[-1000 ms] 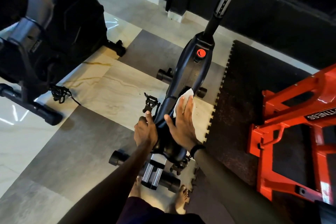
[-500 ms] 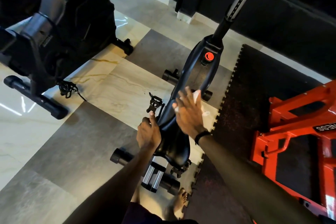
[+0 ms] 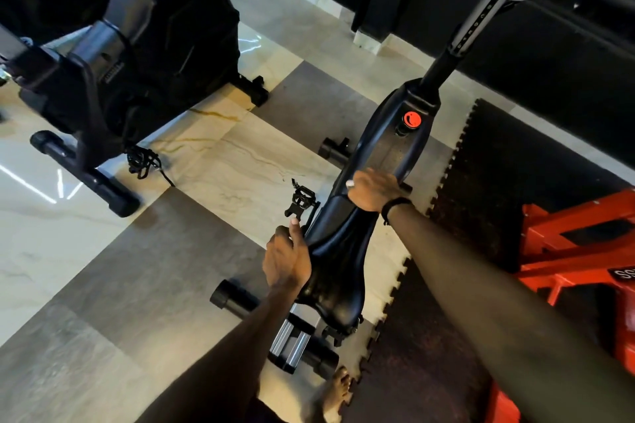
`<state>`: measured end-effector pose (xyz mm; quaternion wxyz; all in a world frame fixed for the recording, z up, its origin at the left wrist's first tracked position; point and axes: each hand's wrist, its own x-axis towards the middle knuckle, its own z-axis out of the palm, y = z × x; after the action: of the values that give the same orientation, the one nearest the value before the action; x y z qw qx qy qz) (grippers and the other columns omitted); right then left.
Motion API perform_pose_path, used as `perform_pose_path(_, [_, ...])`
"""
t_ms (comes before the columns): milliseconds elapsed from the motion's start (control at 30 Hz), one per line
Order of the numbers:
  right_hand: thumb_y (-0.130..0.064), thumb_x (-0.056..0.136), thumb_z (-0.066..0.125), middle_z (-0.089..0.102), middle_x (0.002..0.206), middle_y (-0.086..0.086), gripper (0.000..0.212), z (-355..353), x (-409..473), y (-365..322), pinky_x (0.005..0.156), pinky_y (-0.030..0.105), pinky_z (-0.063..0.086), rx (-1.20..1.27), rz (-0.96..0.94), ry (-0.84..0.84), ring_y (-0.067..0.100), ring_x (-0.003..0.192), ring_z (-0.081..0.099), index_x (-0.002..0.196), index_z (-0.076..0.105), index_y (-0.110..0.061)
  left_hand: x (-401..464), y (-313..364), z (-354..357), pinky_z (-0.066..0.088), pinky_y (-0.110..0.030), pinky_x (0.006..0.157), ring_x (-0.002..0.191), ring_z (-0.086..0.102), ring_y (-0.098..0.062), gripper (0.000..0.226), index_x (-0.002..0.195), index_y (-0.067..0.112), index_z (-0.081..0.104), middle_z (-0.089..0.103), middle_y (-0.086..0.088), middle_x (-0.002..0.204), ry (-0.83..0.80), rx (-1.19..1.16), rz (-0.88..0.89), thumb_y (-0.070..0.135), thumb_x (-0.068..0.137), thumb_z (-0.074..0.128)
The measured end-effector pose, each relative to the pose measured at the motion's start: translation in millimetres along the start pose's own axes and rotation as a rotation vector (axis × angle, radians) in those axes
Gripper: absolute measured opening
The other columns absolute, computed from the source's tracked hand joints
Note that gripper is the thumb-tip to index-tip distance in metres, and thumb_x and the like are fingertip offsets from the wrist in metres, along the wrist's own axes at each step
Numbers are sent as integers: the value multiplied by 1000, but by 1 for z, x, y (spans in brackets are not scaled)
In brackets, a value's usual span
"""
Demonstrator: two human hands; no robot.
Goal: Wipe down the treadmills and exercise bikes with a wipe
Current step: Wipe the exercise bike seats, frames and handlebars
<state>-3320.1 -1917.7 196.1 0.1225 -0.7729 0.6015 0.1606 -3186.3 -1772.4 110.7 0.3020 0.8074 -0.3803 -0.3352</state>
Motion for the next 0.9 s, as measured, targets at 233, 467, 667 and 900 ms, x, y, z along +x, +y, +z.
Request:
perform_pose_path(233, [-24, 96, 41, 70, 100, 8, 27, 43, -49, -45, 93, 41, 37, -237, -303, 51, 28, 98, 64, 97, 67, -16, -2, 1, 0, 48, -44, 72, 85, 59, -34, 71, 106, 10, 52, 62, -17, 96, 35, -70, 28, 64, 95, 7])
perform_pose_path(467, [-29, 97, 25, 71, 95, -1, 48, 73, -61, -56, 117, 58, 20, -94, -385, 294, 20, 107, 62, 93, 72, -19, -2, 2, -5, 44, -42, 70, 88, 61, -36, 70, 106, 10, 51, 63, -19, 98, 59, -65, 38, 62, 98, 6])
perform_pose_path(667, [-55, 99, 17, 58, 140, 11, 70, 49, -47, -3, 120, 51, -7, -45, -136, 276, 27, 142, 40, 114, 72, -15, -4, 4, -4, 50, -52, 81, 85, 59, -33, 75, 107, 12, 51, 63, -16, 95, 46, -102, 45, 68, 95, 2])
perform_pose_path(900, [-34, 102, 25, 61, 135, 9, 49, 107, -121, -67, 121, 53, 15, 55, -314, 330, 26, 139, 44, 123, 64, -13, -2, 3, -7, 46, -40, 73, 79, 56, -26, 60, 107, 10, 52, 62, -11, 93, 33, -182, 21, 55, 102, 13])
